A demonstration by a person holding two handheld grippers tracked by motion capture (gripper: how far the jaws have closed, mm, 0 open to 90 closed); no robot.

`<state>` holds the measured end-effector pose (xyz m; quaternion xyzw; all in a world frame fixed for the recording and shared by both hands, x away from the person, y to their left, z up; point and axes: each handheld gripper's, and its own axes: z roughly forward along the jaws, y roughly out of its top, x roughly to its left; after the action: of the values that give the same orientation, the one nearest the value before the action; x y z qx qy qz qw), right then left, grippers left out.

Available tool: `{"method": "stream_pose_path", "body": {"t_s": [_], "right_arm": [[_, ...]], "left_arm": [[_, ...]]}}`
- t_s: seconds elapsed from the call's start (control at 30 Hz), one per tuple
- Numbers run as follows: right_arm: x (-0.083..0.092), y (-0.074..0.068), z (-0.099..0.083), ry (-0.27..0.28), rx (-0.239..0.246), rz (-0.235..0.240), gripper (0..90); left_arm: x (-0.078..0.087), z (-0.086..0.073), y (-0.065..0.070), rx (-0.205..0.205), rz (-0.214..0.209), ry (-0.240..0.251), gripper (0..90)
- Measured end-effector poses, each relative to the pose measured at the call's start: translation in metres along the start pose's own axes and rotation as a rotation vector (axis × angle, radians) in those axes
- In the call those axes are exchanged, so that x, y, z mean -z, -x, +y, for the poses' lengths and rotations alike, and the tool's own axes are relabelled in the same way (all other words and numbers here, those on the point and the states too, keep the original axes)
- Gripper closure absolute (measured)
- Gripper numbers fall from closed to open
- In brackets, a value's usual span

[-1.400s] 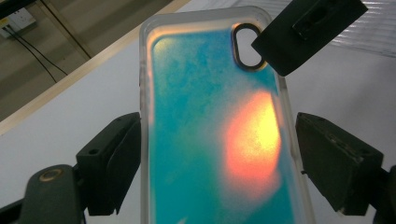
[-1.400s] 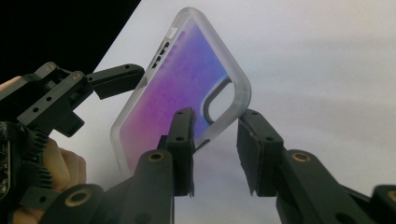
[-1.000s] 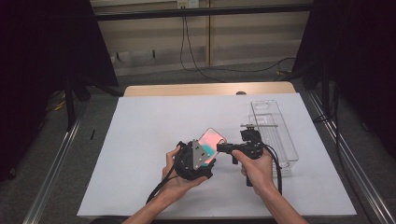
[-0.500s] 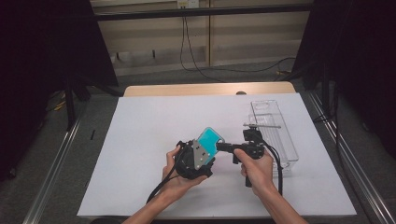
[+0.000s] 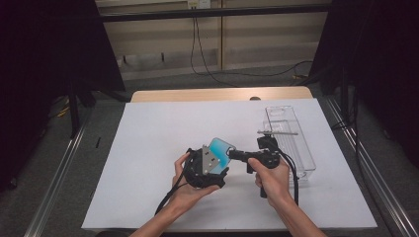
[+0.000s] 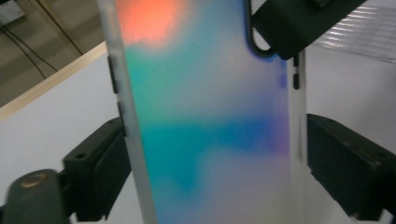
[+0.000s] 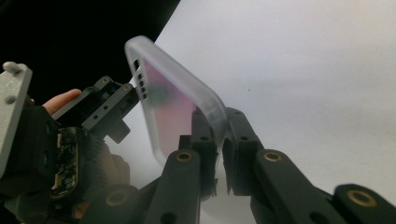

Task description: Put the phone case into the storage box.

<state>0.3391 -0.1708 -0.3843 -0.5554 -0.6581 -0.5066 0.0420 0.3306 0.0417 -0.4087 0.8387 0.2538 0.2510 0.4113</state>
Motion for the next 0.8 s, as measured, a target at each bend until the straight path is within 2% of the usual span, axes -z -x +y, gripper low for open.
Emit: {"method": "stream_pose_path", "body": {"t_s": [0.07, 0.27, 0.57, 0.6, 0.67, 0.73, 0.8], "right_arm": [[0.000, 0.000, 0.000, 0.005, 0.010, -0.005, 84.3], [0.004, 0.003, 0.003, 0.022, 0.017, -0.012, 84.4], [0.014, 0.008, 0.009, 0.061, 0.029, -0.036, 84.4], [0.015, 0.008, 0.009, 0.059, 0.030, -0.033, 84.4], [0.016, 0.007, 0.010, 0.063, 0.044, -0.041, 84.4], [0.017, 0.007, 0.010, 0.066, 0.047, -0.045, 84.4], [0.019, 0.008, 0.011, 0.073, 0.055, -0.046, 84.4]], "left_arm": [[0.001, 0.001, -0.002, 0.016, -0.006, 0.010, 8.3], [0.009, 0.003, -0.011, 0.105, -0.035, 0.057, 4.2], [0.018, 0.001, -0.029, 0.229, -0.128, 0.111, 2.5], [0.018, 0.000, -0.032, 0.238, -0.131, 0.107, 2.5], [0.018, -0.001, -0.035, 0.249, -0.111, 0.103, 2.6], [0.020, -0.002, -0.037, 0.238, -0.093, 0.103, 3.2], [0.021, -0.004, -0.039, 0.246, -0.100, 0.112, 2.7]]}}
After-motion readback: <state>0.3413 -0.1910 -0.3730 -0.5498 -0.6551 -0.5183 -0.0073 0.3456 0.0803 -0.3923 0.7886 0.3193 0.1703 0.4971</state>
